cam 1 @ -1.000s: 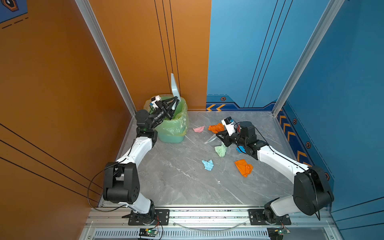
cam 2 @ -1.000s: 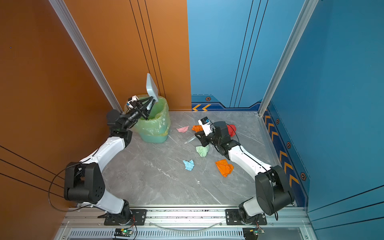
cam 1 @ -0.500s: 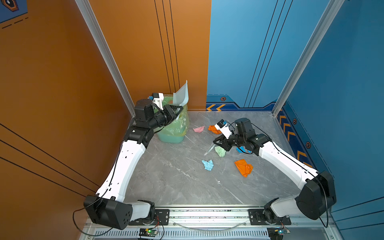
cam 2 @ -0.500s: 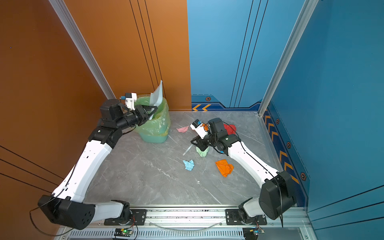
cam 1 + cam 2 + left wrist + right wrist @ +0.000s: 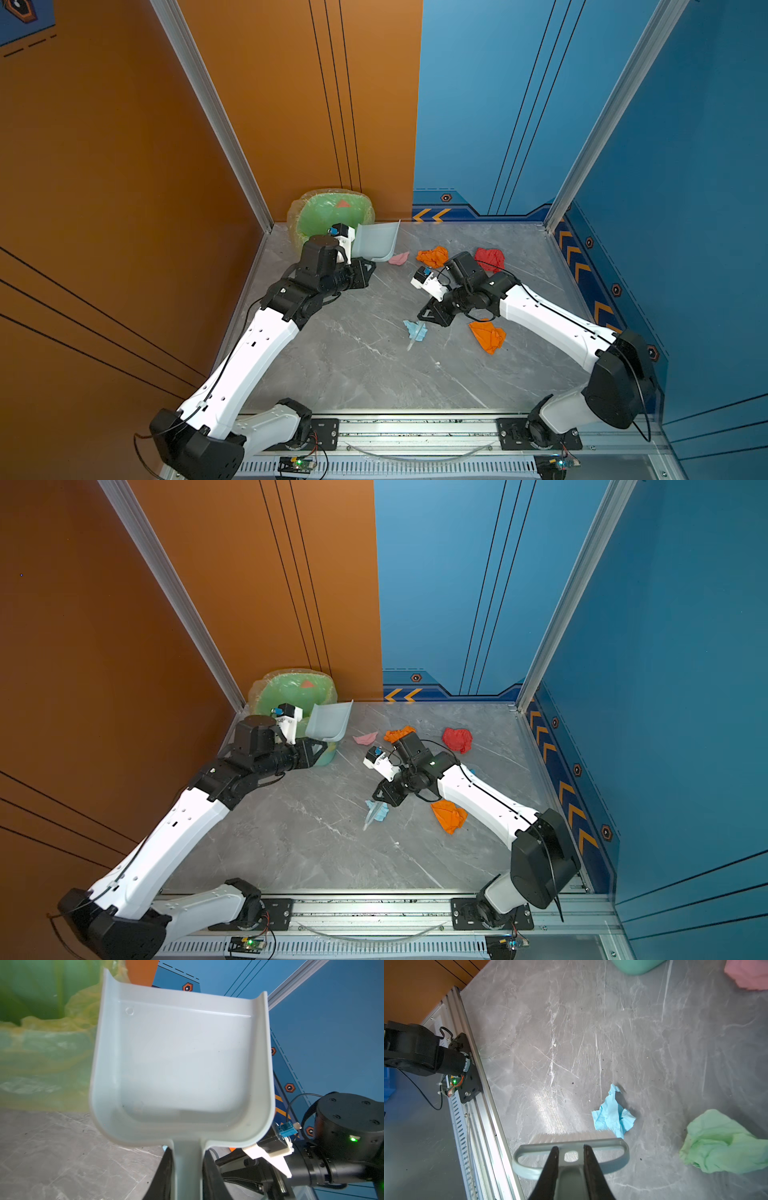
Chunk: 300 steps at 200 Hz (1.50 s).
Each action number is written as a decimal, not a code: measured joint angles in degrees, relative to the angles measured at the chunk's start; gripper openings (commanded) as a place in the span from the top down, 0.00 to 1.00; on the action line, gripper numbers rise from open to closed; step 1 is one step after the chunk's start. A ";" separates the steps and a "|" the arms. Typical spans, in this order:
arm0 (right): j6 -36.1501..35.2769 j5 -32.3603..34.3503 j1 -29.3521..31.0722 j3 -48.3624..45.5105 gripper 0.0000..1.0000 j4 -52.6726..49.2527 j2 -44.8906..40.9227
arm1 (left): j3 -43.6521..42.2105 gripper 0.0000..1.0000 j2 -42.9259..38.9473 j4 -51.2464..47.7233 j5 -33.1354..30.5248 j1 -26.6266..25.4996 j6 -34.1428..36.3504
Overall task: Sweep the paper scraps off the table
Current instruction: 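Lower the empty dustpan with the left gripper while the right moves the brush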
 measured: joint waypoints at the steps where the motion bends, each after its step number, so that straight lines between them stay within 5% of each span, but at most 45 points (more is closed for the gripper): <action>1: 0.07 0.07 0.00 -0.02 1.00 0.02 0.22 | -0.15 1.00 -0.17 -0.07 -0.11 -0.02 0.02; 92: 4.28 7.08 -0.33 0.39 1.00 12.61 12.57 | -15.06 1.00 -11.43 -4.15 -11.85 -7.30 -0.17; 187: 4.98 8.68 -5.97 11.76 1.00 23.56 23.06 | -26.10 1.00 -14.51 -4.44 -17.18 -14.69 -5.01; 259: 3.21 -2.84 -10.56 11.91 1.00 22.14 16.90 | -27.17 1.00 -4.74 -5.60 -19.45 -18.73 -2.99; 300: 4.63 -2.36 -12.96 12.79 1.00 26.69 16.65 | -26.56 1.00 1.07 -5.18 -19.89 -20.50 -1.55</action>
